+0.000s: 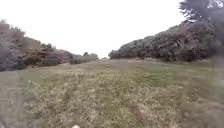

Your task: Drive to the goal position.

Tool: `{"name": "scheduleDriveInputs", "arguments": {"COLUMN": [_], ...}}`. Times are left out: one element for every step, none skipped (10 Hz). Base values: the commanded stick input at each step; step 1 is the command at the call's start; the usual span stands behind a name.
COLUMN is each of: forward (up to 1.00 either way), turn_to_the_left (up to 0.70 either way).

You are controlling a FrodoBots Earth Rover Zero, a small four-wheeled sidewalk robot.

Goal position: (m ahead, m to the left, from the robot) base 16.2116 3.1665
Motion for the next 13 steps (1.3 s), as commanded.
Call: {"name": "scheduleDriveInputs", "arguments": {"forward": [0.85, 0.85, 0.85, 0.85, 0.85, 0.85, 0.85, 0.85, 0.85, 0.85, 0.85, 0.85, 0.85], "turn_to_the_left": [0.01, 0.01, 0.01, 0.01, 0.01, 0.01, 0.01, 0.01, 0.01, 0.01, 0.01, 0.01, 0.01]}}
